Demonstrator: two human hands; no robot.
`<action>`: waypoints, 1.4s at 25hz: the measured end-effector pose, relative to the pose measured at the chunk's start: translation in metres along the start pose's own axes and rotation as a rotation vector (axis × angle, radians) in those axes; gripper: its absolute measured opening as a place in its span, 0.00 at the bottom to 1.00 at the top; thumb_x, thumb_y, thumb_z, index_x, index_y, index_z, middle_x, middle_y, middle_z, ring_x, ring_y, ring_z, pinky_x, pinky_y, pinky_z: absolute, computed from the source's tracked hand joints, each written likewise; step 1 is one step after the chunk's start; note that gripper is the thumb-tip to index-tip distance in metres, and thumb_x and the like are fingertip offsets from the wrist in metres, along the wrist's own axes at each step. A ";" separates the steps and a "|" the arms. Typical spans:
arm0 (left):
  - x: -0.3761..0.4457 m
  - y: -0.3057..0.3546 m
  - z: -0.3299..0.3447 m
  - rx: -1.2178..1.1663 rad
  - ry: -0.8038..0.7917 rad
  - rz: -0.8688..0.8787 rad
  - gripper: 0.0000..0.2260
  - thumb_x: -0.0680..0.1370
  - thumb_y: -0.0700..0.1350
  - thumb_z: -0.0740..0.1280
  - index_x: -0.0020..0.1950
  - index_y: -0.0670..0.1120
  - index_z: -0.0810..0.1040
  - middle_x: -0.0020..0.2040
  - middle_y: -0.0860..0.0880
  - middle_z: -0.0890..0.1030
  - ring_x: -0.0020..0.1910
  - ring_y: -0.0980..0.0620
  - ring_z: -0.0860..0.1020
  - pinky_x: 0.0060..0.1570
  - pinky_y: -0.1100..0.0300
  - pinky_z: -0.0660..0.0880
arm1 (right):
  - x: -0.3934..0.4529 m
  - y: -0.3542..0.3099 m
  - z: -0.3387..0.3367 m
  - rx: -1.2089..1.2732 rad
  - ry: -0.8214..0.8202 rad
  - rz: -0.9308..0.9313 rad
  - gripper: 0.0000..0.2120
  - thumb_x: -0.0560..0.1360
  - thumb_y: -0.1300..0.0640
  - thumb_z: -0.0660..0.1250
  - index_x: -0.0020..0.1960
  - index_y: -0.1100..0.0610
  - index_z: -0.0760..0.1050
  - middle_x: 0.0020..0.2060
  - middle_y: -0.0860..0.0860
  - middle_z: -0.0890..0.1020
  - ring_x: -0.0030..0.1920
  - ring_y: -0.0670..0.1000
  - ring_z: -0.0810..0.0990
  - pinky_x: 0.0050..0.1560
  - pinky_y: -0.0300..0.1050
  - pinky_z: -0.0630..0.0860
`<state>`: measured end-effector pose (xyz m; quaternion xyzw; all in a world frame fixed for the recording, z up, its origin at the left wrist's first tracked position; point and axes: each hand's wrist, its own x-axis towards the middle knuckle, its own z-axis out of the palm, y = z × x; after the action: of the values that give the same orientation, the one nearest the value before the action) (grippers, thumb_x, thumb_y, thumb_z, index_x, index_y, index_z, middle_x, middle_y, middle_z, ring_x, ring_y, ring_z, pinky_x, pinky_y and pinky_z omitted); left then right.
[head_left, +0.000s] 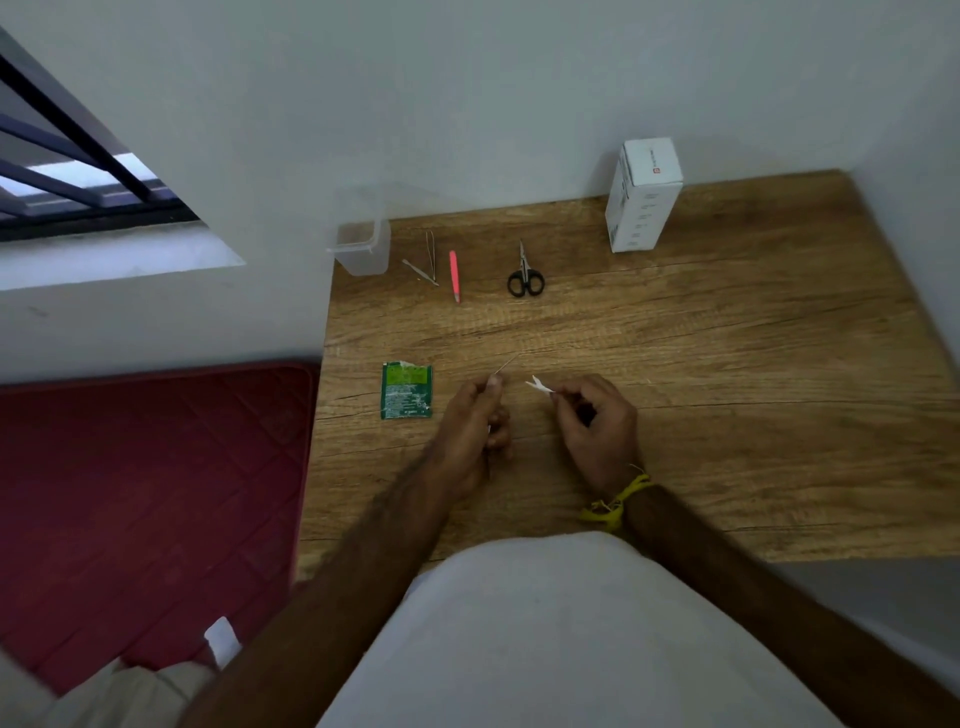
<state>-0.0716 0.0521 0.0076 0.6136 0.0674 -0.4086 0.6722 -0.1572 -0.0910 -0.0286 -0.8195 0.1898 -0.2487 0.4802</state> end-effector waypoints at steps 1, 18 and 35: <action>0.000 -0.002 0.000 0.019 -0.005 0.014 0.10 0.85 0.49 0.58 0.62 0.47 0.72 0.31 0.53 0.68 0.24 0.57 0.64 0.24 0.61 0.69 | -0.002 0.001 0.002 -0.005 0.006 0.000 0.07 0.75 0.68 0.69 0.50 0.58 0.81 0.42 0.49 0.80 0.45 0.44 0.78 0.45 0.42 0.78; -0.002 -0.027 0.014 0.092 -0.023 0.102 0.14 0.85 0.44 0.58 0.63 0.36 0.77 0.48 0.39 0.85 0.44 0.46 0.86 0.38 0.61 0.82 | 0.019 0.016 0.023 -0.334 0.013 -0.350 0.08 0.76 0.66 0.67 0.54 0.65 0.81 0.49 0.57 0.82 0.52 0.54 0.79 0.55 0.48 0.75; 0.006 -0.027 0.009 0.254 -0.020 0.187 0.11 0.85 0.39 0.58 0.61 0.35 0.76 0.36 0.42 0.81 0.22 0.57 0.73 0.22 0.67 0.67 | 0.025 0.023 0.028 -0.377 -0.130 -0.260 0.13 0.78 0.59 0.58 0.52 0.64 0.80 0.48 0.56 0.81 0.50 0.54 0.78 0.53 0.47 0.72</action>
<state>-0.0887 0.0435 -0.0143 0.6931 -0.0491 -0.3558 0.6250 -0.1223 -0.0966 -0.0547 -0.9265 0.0945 -0.2153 0.2937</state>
